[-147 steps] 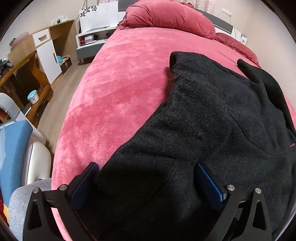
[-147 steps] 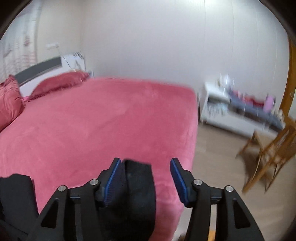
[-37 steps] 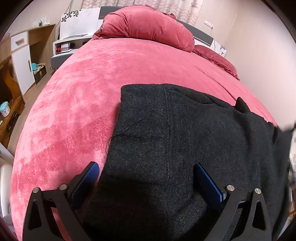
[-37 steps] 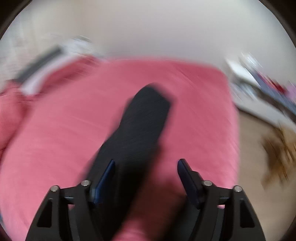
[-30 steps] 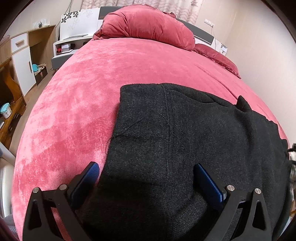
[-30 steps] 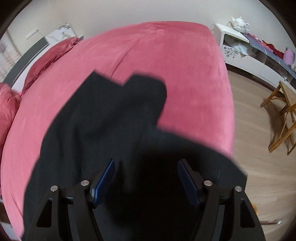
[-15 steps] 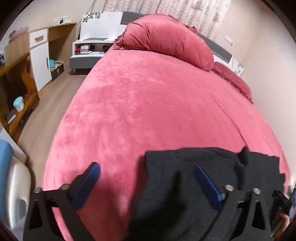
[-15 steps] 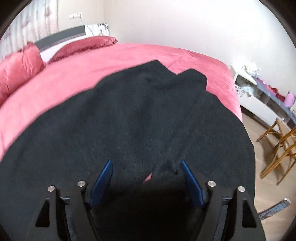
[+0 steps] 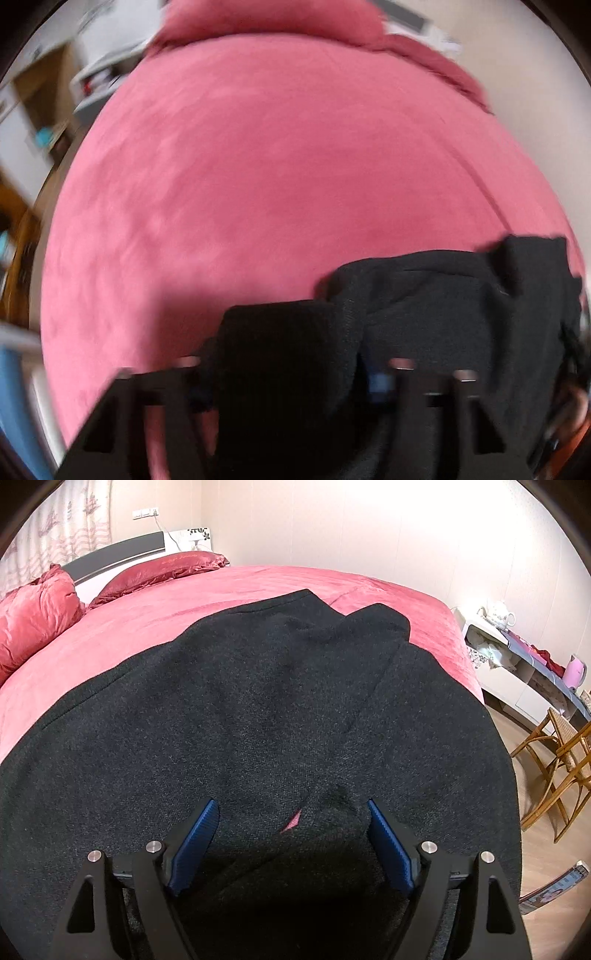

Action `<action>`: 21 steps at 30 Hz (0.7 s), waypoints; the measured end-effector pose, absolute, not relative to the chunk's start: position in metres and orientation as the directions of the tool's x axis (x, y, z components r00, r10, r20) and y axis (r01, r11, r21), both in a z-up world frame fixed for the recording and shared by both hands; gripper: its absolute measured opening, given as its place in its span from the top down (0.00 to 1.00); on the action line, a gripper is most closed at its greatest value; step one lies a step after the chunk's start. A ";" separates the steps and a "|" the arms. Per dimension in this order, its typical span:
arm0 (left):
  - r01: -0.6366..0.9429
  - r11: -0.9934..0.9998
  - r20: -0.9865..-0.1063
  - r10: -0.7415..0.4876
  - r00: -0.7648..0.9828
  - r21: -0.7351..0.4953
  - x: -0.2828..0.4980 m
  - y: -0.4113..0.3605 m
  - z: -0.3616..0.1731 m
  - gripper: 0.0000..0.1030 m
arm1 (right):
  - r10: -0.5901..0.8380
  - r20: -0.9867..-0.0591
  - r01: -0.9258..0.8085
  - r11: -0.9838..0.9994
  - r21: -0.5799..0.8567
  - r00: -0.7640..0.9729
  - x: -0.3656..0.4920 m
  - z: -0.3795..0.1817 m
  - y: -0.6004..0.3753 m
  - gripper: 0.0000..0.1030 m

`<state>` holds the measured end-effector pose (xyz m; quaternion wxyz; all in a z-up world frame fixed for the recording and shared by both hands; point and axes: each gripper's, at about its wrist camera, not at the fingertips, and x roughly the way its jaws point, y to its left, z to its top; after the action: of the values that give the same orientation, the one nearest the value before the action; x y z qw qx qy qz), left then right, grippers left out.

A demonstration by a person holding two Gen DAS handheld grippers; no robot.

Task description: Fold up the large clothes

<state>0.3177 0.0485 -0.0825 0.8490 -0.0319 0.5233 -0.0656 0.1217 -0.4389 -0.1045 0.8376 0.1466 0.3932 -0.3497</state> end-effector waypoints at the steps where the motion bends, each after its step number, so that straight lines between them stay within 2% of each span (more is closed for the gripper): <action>1: 0.098 0.992 -0.873 -0.117 0.474 -0.080 0.314 0.042 -0.078 0.56 | -0.473 -0.761 0.701 0.712 -0.033 0.444 0.125 -0.106 -0.440 0.20; 4: 0.055 0.994 -0.818 -0.105 0.566 -0.090 0.304 0.046 -0.060 0.62 | -0.473 -0.760 0.702 0.712 -0.032 0.445 0.125 -0.104 -0.440 0.20; 7: -0.075 0.983 -0.744 -0.077 0.664 -0.169 0.300 0.081 -0.028 0.64 | -0.488 -0.752 0.702 0.711 -0.048 0.443 0.125 -0.088 -0.436 0.25; 10: -0.115 0.962 -0.711 -0.101 0.695 -0.249 0.302 0.110 -0.007 0.64 | -0.498 -0.711 0.705 0.709 -0.004 0.497 0.122 -0.059 -0.429 0.26; 12: -0.119 0.970 -0.686 -0.062 0.725 -0.214 0.310 0.118 0.003 0.64 | -0.453 -0.688 0.675 0.734 0.073 0.567 0.120 -0.038 -0.419 0.26; 14: -0.115 0.980 -0.714 -0.036 0.699 -0.162 0.321 0.123 -0.010 0.63 | -0.394 -0.667 0.620 0.773 0.131 0.632 0.121 -0.025 -0.399 0.26; 15: -0.110 0.984 -0.739 -0.028 0.674 -0.138 0.329 0.124 -0.021 0.62 | -0.362 -0.666 0.592 0.792 0.149 0.652 0.122 -0.024 -0.389 0.26; 17: -0.106 0.994 -0.798 0.032 0.602 -0.040 0.342 0.132 -0.053 0.51 | -0.272 -0.685 0.517 0.838 0.177 0.676 0.132 -0.036 -0.362 0.26; 18: -0.114 0.993 -0.829 0.063 0.556 -0.001 0.347 0.133 -0.069 0.42 | -0.239 -0.702 0.489 0.854 0.176 0.670 0.138 -0.044 -0.350 0.26; 19: -0.123 0.992 -0.839 0.065 0.540 -0.002 0.346 0.136 -0.078 0.35 | -0.211 -0.725 0.467 0.867 0.170 0.655 0.144 -0.055 -0.338 0.26; 21: -0.141 0.984 -0.828 -0.007 0.560 -0.104 0.333 0.152 -0.079 0.32 | -0.181 -0.763 0.446 0.881 0.154 0.620 0.152 -0.073 -0.322 0.26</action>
<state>0.3332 0.1521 -0.0794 0.8797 -0.0795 0.4673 0.0382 0.1522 -0.3218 -0.0733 0.8845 0.1669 0.3980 -0.1773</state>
